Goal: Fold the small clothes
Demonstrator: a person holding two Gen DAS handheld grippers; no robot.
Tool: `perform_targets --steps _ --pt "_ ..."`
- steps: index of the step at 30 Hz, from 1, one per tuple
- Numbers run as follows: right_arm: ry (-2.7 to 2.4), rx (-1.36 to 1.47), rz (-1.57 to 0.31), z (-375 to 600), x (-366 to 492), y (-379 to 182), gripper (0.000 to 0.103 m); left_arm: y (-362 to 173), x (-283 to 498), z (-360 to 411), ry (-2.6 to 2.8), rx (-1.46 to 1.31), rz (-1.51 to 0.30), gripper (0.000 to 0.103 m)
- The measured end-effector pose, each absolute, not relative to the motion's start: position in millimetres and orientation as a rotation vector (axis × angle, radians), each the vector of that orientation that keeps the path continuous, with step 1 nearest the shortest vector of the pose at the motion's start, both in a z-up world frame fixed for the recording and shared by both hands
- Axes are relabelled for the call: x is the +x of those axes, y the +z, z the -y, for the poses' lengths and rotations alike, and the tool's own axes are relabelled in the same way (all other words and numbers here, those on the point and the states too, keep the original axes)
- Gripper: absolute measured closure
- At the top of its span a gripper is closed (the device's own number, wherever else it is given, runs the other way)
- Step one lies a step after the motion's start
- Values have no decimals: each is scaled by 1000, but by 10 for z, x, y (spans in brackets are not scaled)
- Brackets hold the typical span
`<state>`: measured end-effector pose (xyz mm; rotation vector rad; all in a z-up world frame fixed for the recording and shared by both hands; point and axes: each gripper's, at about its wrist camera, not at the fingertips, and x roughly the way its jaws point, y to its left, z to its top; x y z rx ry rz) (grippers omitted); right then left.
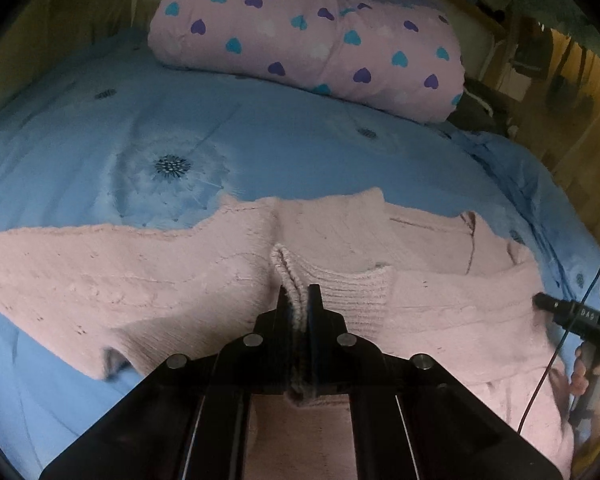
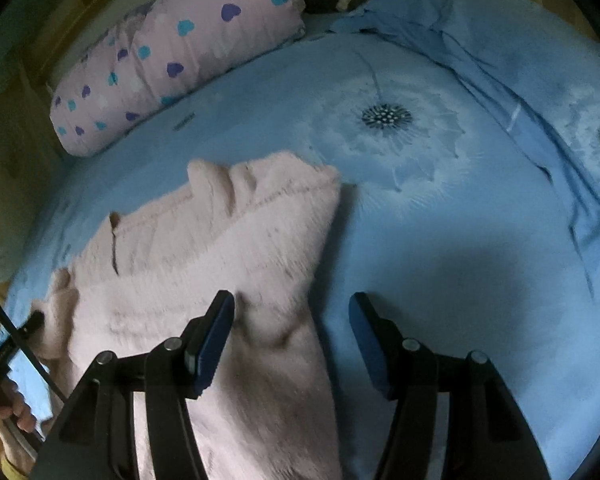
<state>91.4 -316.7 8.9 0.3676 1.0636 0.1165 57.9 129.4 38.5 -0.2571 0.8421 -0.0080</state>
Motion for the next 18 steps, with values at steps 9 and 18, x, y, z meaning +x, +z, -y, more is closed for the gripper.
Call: perform_targets --steps 9,18 --pt "53 294 -940 3122 934 229 89 370 631 -1304 36 -212 -829 103" --pt "-51 171 -1009 3243 1092 17 87 45 854 -1109 85 -4 -900 102"
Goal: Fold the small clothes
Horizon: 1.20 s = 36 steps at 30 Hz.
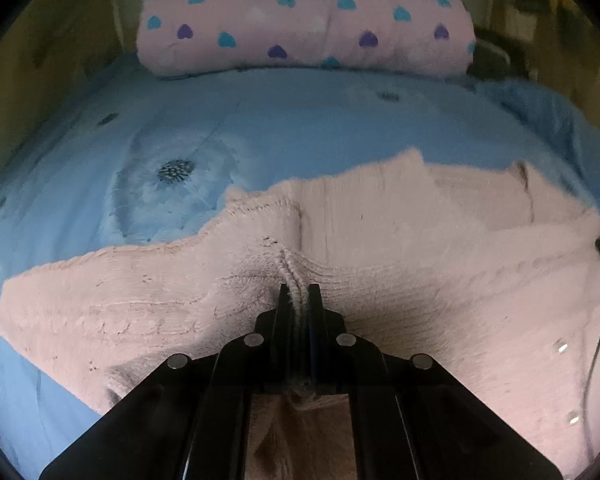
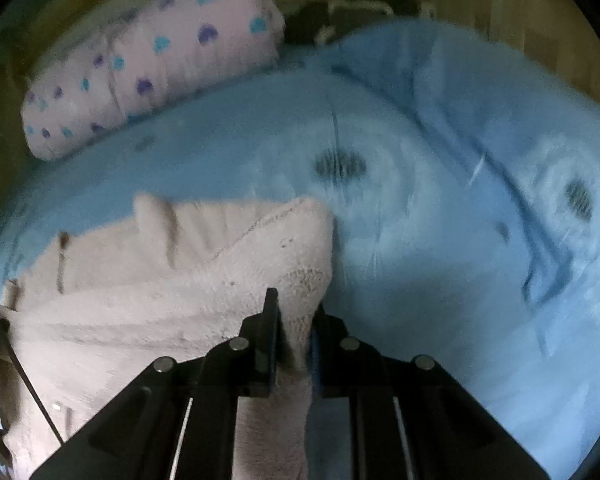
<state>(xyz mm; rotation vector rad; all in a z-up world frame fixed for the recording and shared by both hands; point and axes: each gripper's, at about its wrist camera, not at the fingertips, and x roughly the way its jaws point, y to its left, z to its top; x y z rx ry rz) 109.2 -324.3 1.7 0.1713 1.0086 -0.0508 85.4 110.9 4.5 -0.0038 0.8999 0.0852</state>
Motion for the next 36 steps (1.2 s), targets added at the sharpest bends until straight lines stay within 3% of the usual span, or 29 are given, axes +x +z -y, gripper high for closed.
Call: perform_targets --steps 5,7,11,27,29,36 --pt "-83 187 -995 3275 1069 110 66 67 854 -1145 82 -28 -907 101" --pt "-89 196 -987 3271 1045 185 63 104 849 -1187 77 -71 -918 100" --pt "-67 198 -954 3241 919 385 47 198 805 -1298 68 -171 -939 97" --pt "68 158 -1055 2823 137 582 37 430 163 -1953 214 -394 -992 91" --pt "83 164 -1086 2787 71 522 37 459 46 -2065 258 -386 -991 83" --pt "110 164 -1120 2682 -159 397 37 345 -158 -2493 361 -494 -971 81"
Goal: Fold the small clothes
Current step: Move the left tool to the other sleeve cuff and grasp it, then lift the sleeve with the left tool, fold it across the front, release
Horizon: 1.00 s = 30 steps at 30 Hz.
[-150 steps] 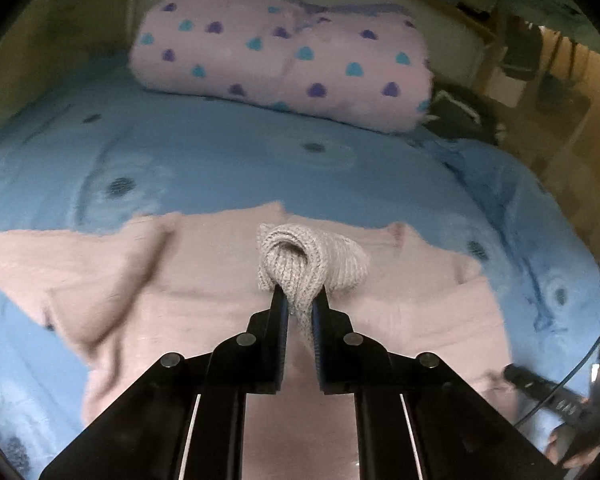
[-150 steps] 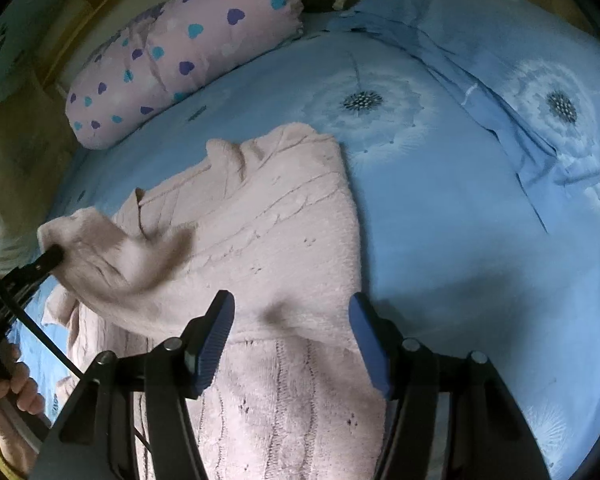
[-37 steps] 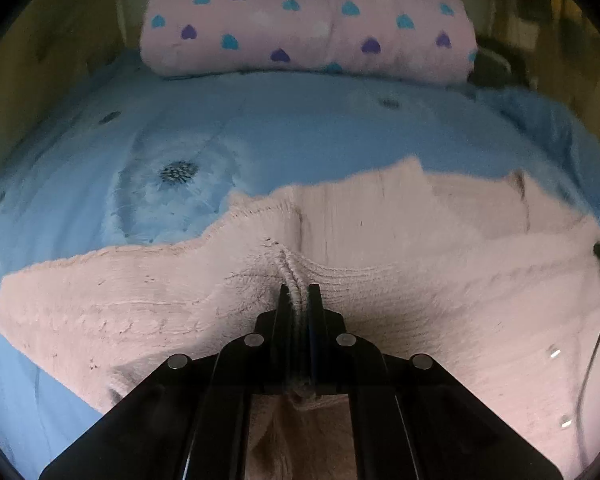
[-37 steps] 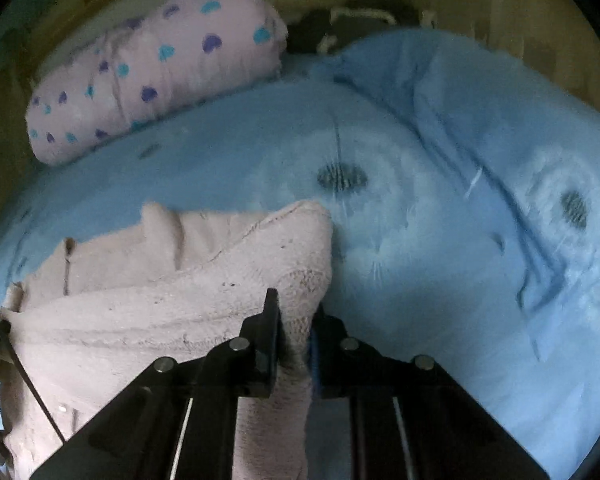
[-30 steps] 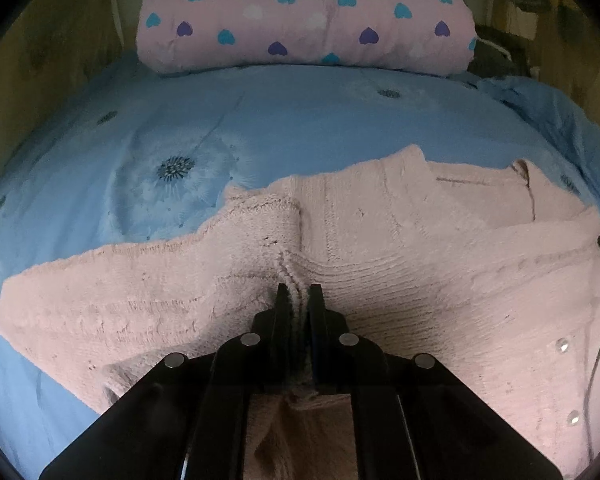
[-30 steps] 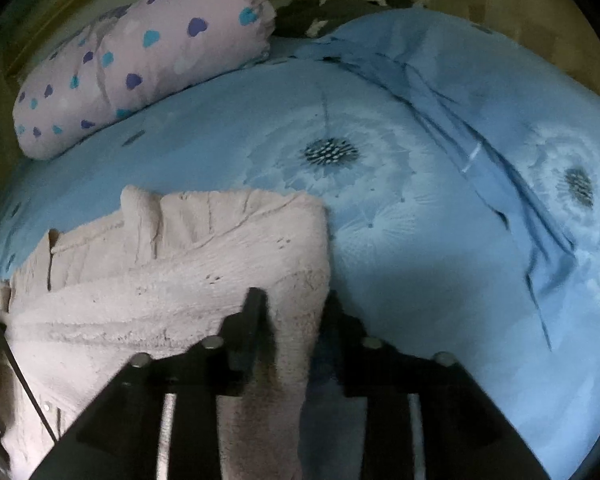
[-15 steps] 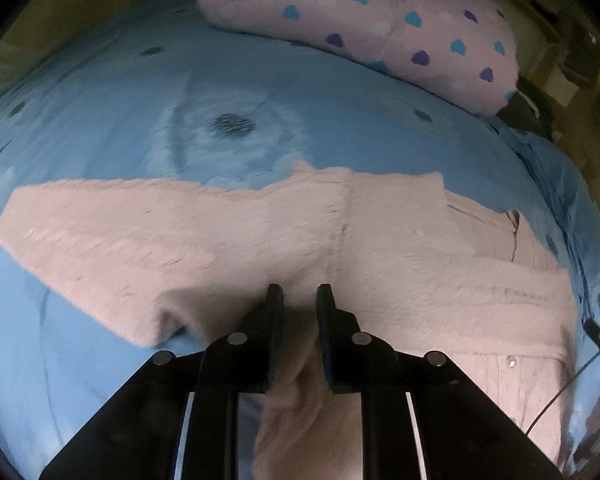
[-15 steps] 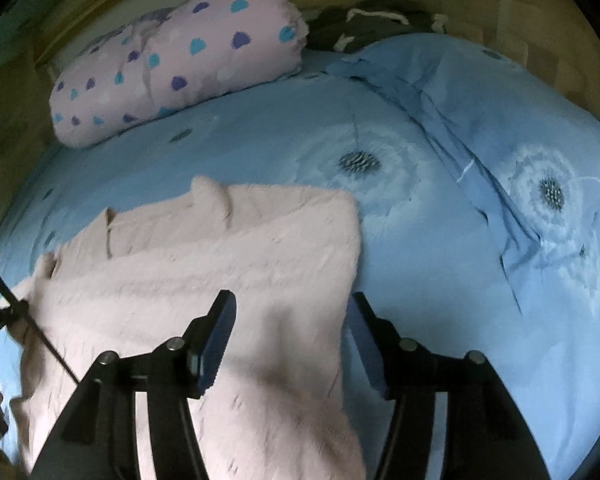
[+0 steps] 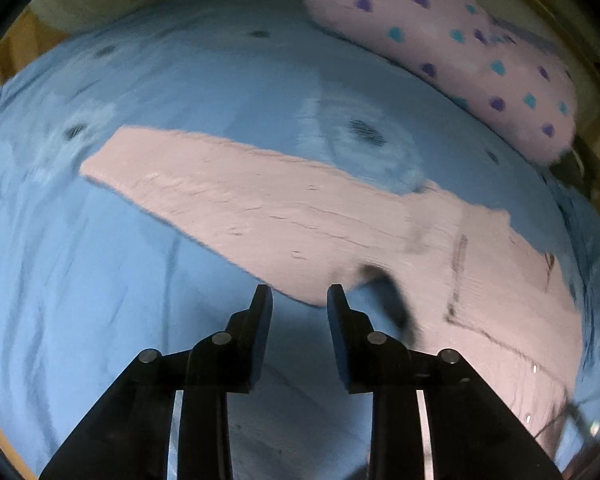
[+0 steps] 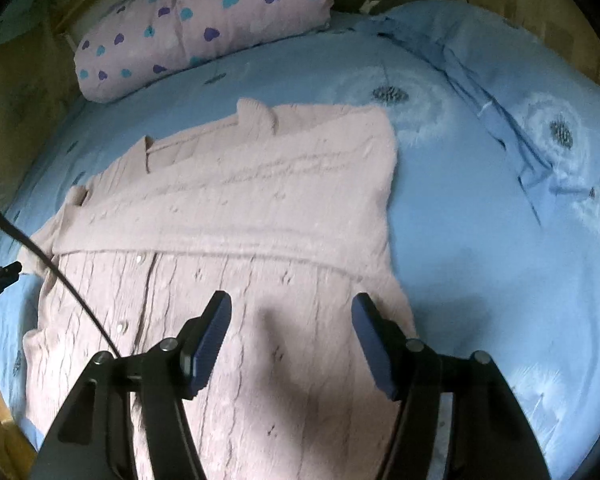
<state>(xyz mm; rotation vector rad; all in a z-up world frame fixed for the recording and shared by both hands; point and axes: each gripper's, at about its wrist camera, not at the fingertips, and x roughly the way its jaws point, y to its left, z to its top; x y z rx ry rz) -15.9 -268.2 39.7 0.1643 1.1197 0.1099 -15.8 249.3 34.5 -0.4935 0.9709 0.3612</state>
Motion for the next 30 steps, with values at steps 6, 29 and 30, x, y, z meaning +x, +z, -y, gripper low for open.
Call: perform_targets --steps 6,29,30 --pt "117 179 -1131 2708 -169 292 37 -12 -211 -2843 363 -794 -934 81" --pt "111 115 -1126 2595 -65 191 35 -226 136 -3283 347 -975 -758 99" --pt "111 112 -1125 2587 -62 193 35 -196 121 -3299 347 -973 -745 99"
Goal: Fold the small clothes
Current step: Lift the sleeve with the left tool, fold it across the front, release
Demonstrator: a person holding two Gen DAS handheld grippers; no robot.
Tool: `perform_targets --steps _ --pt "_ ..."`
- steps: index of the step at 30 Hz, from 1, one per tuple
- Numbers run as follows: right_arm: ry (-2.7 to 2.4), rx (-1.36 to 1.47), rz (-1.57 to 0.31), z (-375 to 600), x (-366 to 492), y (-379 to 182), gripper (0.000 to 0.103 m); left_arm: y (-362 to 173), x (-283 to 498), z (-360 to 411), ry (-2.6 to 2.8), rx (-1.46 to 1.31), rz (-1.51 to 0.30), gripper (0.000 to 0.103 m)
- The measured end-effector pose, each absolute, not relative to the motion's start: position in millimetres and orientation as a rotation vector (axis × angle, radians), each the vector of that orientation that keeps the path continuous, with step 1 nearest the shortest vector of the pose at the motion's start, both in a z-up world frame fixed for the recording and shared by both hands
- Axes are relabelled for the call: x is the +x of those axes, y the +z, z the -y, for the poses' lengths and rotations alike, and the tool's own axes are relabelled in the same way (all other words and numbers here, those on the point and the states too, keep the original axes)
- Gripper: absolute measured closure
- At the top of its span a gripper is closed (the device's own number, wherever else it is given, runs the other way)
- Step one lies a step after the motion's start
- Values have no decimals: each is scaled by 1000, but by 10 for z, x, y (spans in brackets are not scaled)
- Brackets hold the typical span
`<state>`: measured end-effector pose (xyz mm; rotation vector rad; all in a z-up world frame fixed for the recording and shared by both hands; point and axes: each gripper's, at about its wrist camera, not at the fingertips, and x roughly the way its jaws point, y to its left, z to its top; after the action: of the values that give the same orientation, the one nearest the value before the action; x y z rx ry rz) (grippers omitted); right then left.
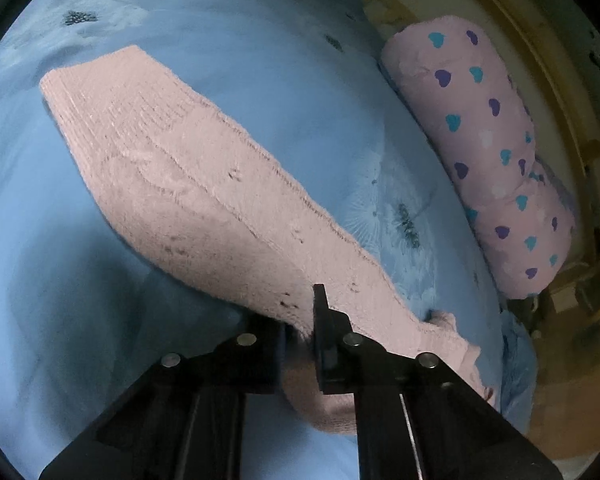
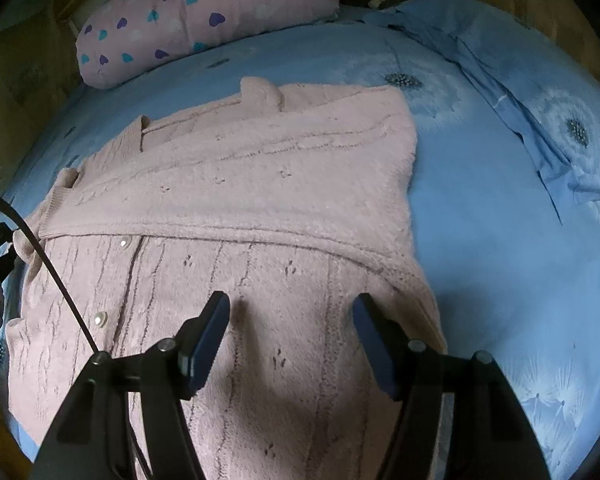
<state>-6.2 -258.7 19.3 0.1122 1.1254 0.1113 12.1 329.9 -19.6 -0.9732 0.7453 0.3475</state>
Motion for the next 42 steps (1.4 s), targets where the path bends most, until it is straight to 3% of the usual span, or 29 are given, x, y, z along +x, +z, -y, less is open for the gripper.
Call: perform_targets --steps 13,26,34,42 --pt "167 114 -1107 2497 -91 252 35 888 -60 -3504 415 -603 -610 100" --pt "196 128 -1087 2493 -131 345 35 1404 -93 -2569 123 -585 -533 100" --pt "199 132 -1083 2523 -136 415 35 1614 153 -1738 -63 -558 -536 100" --pt "176 168 -1066 2684 -160 508 35 1288 501 -951 -178 -529 -665 100"
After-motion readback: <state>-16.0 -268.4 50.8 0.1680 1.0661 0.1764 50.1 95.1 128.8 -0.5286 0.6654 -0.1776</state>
